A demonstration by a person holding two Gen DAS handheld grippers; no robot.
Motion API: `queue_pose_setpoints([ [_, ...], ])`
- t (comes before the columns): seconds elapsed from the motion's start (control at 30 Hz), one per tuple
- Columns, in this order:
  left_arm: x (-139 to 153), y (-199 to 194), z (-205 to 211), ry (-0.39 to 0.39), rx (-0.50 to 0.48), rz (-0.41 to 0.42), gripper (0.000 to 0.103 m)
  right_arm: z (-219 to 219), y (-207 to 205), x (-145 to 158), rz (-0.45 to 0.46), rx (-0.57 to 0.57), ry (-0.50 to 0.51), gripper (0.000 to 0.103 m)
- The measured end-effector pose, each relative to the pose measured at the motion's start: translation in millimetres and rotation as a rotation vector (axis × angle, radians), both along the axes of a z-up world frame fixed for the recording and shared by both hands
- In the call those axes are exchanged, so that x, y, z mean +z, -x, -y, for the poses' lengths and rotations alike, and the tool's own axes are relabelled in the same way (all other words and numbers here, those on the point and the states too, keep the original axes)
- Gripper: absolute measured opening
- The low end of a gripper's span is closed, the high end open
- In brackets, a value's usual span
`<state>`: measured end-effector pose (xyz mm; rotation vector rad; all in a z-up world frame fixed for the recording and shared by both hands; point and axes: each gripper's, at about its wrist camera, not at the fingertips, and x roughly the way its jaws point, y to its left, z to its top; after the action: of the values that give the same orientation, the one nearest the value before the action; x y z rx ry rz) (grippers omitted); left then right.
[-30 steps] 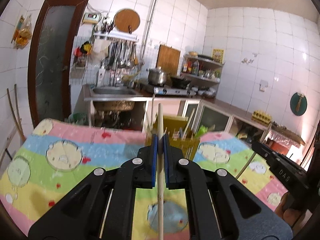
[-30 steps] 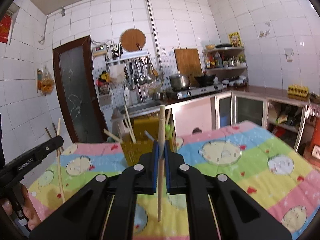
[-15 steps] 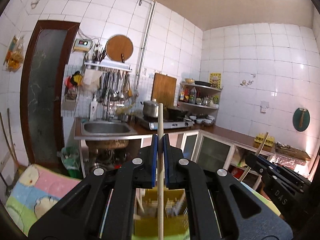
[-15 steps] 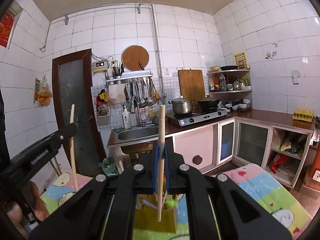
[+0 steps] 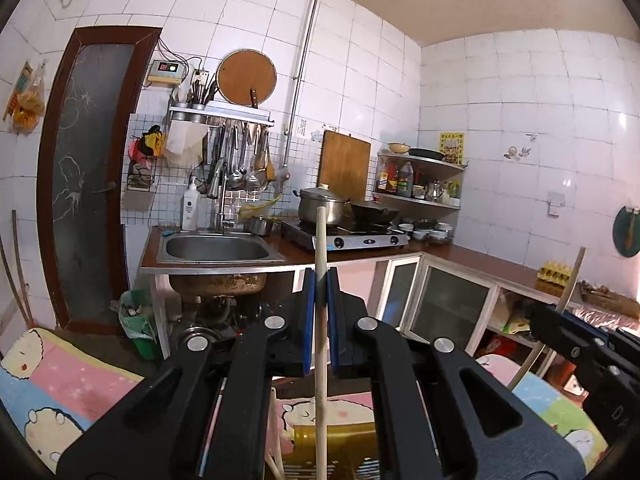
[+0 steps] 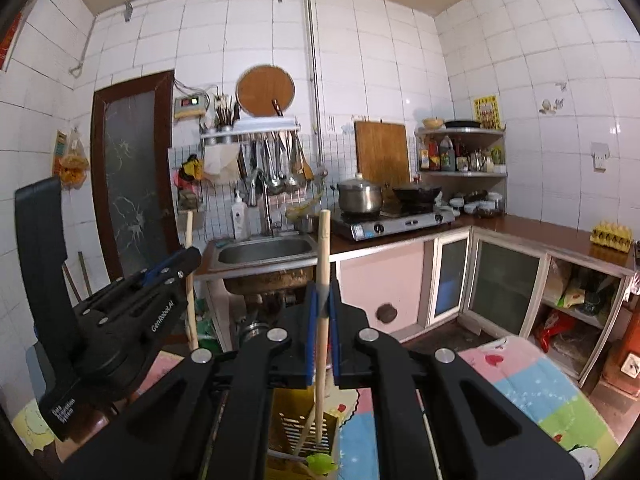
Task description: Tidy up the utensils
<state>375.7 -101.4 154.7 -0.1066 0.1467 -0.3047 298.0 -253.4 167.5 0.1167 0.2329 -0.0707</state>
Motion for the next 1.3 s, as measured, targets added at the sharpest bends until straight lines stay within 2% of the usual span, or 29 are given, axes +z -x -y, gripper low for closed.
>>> queue_pose_setpoints([
  [0.2, -16.2, -5.5, 7.0, -0.042, 0.011, 0.013, 0.005, 0.6, -20.4, -28.4, -0.073, 0.001, 0.000, 0.006],
  [0.43, -27.3, -6.8, -5.9, -0.057, 0.029, -0.052, 0.005, -3.2, -29.7, -47.2, -0.172, 0.006, 0.013, 0.007],
  [0.47, -26.8, -5.2, -8.7, -0.060, 0.033, -0.057, 0.006, -2.5, -27.1, -48.5, -0.180, 0.003, 0.014, 0.007],
  [0.5, -25.3, -0.8, -13.3, -0.066, 0.040, -0.065, 0.015, -1.9, -25.2, -48.3, -0.190, 0.000, 0.014, 0.007],
  [0.53, -23.3, 5.1, -19.1, -0.070, 0.048, -0.076, 0.022, -0.7, -22.7, -48.1, -0.196, -0.001, 0.012, 0.011],
  [0.57, -21.7, 9.7, -23.5, -0.072, 0.053, -0.083, 0.042, 1.0, -18.0, -47.1, -0.202, -0.003, 0.009, 0.019],
  [0.6, -19.3, 18.6, -30.9, -0.072, 0.064, -0.086, 0.052, 3.4, -11.5, -46.1, -0.203, -0.007, 0.004, 0.046],
  [0.63, -16.5, 29.5, -38.9, -0.076, 0.081, -0.080, 0.060, 5.3, -4.8, -44.1, -0.197, -0.015, 0.000, 0.063],
  [0.8, -10.4, 74.1, -74.8, -0.093, 0.112, -0.100, 0.080, 11.3, 38.0, -38.2, -0.178, -0.016, -0.008, 0.066],
  [0.9, -10.2, 107.4, -95.6, -0.096, 0.135, -0.098, 0.094, 10.5, 69.2, -39.2, -0.161, -0.012, -0.009, 0.078],
  [0.93, -11.1, 118.1, -100.9, -0.096, 0.141, -0.097, 0.096, 10.1, 77.8, -39.7, -0.153, -0.012, -0.009, 0.083],
  [1.1, -26.8, 177.4, -116.5, -0.098, 0.143, -0.093, 0.098, 0.0, 137.0, -53.5, -0.116, 0.011, -0.018, 0.094],
  [1.3, -63.4, 241.3, -119.2, -0.115, 0.141, -0.096, 0.098, -18.7, 197.4, -81.4, -0.080, 0.034, 0.005, 0.098],
])
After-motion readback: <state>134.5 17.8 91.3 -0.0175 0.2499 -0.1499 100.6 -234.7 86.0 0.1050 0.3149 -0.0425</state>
